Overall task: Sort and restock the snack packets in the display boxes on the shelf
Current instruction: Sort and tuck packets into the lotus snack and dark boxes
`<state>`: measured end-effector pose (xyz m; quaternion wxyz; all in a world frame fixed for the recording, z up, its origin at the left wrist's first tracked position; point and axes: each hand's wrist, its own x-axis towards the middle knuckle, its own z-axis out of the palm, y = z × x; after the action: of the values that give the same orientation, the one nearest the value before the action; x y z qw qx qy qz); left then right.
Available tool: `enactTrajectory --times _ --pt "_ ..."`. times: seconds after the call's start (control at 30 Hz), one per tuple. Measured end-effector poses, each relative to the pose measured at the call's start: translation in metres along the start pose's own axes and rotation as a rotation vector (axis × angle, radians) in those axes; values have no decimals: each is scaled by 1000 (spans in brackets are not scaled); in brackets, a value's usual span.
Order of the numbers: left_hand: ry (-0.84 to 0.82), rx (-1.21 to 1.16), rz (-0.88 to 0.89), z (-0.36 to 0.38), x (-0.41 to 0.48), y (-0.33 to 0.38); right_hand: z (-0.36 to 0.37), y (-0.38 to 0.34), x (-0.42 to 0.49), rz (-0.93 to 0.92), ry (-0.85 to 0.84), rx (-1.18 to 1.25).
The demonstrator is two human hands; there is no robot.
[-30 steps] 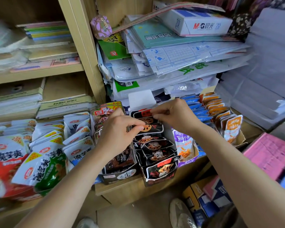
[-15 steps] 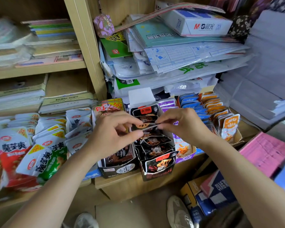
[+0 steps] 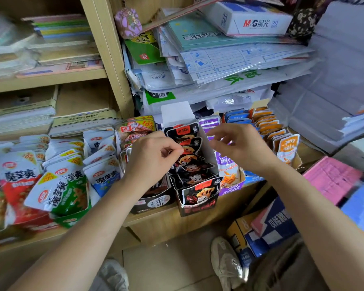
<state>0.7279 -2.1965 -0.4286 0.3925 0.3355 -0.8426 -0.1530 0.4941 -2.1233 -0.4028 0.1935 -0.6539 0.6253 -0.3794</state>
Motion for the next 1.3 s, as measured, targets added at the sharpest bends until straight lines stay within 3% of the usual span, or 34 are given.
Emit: enactTrajectory --times 0.1,0.2,0.53,0.77,1.07,1.3 --pt "-32 -32 40 -3 -9 0 -20 -18 -27 -31 -206 91" --pt "-78 -5 93 -7 -18 6 -10 -26 -48 -106 -396 -92" --pt "-534 44 88 -18 -22 5 16 -14 -89 -227 -137 -179" --pt "-450 146 197 -19 -15 7 23 -13 -87 -187 -50 -175" --pt "-440 185 292 -5 -13 13 14 -9 -88 -169 -98 -177" --pt "-237 54 106 -16 0 -3 34 2 -84 -241 -3 -233"
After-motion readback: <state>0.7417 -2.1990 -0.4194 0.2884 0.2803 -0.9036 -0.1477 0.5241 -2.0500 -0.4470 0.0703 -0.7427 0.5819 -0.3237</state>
